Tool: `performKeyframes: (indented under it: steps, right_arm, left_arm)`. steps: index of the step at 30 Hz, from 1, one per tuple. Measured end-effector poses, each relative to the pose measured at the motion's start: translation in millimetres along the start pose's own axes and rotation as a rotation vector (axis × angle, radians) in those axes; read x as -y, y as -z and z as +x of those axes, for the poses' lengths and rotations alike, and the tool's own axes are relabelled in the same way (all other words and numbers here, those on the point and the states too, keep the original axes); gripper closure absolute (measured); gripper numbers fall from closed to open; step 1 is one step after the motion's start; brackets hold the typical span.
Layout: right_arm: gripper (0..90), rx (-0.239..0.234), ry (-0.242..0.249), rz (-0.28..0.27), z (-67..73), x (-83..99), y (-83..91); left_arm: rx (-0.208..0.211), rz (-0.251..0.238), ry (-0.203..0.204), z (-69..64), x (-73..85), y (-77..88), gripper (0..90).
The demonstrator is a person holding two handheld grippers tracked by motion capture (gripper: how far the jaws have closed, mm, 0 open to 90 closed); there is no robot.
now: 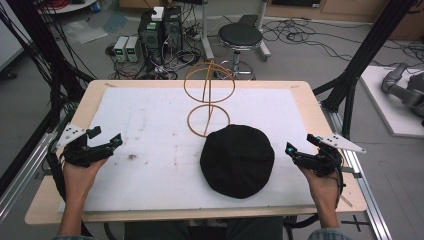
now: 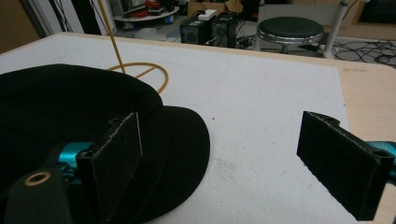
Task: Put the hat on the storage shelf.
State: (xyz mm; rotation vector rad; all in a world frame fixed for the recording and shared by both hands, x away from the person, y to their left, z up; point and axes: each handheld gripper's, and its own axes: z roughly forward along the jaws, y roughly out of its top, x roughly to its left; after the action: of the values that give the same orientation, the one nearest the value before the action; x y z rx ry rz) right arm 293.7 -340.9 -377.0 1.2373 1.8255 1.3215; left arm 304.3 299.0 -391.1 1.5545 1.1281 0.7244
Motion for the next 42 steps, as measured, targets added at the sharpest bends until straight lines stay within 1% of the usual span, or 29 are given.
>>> performKeyframes:
  steps: [3,7,8,13,18,21,29,34,39,40,42]
  right_arm:
    - [13.5,0.000,0.005,0.002,0.2,0.3,-0.4]
    - [13.5,0.001,0.001,0.000,-0.2,0.4,0.3]
    - [13.5,0.003,-0.006,0.001,0.1,0.2,1.0]
    - [13.5,0.004,-0.007,-0.001,0.1,-0.3,1.5]
    - [13.5,0.003,0.005,-0.004,0.2,-1.0,0.5]
    - [13.5,0.004,-0.003,-0.005,0.4,-0.9,1.0]
    - [13.5,0.003,0.000,-0.011,0.9,-1.6,1.9]
    - [13.5,-0.010,0.011,-0.020,5.5,-3.6,1.2]
    - [13.5,-0.023,0.009,-0.022,9.8,-4.7,0.0]
    - [13.5,-0.029,0.018,-0.026,12.0,-5.4,-0.8]
    - [13.5,-0.036,0.021,-0.026,14.2,-6.0,-1.5]
  left_arm:
    - [-0.002,-0.005,0.003,0.1,-0.2,-0.1,17.0]
    - [-0.002,-0.001,-0.001,-0.1,-0.3,-0.2,17.0]
    - [-0.001,-0.003,0.001,-0.7,-0.2,-0.6,17.0]
    - [0.000,-0.004,0.000,-0.8,0.1,-0.5,17.0]
    - [-0.001,-0.001,-0.001,-0.2,0.1,0.2,17.0]
    - [-0.001,-0.002,0.000,-0.3,0.2,-0.2,17.0]
    - [-0.003,-0.002,0.000,-0.6,0.1,-0.3,17.0]
    - [-0.004,-0.001,-0.001,0.0,0.3,-0.2,17.0]
    - [-0.003,0.004,-0.002,-0.4,0.5,-0.7,17.0]
    - [-0.003,0.005,-0.003,-0.4,0.7,-1.0,17.0]
    - [-0.003,0.005,-0.002,-0.5,0.8,-1.1,17.0]
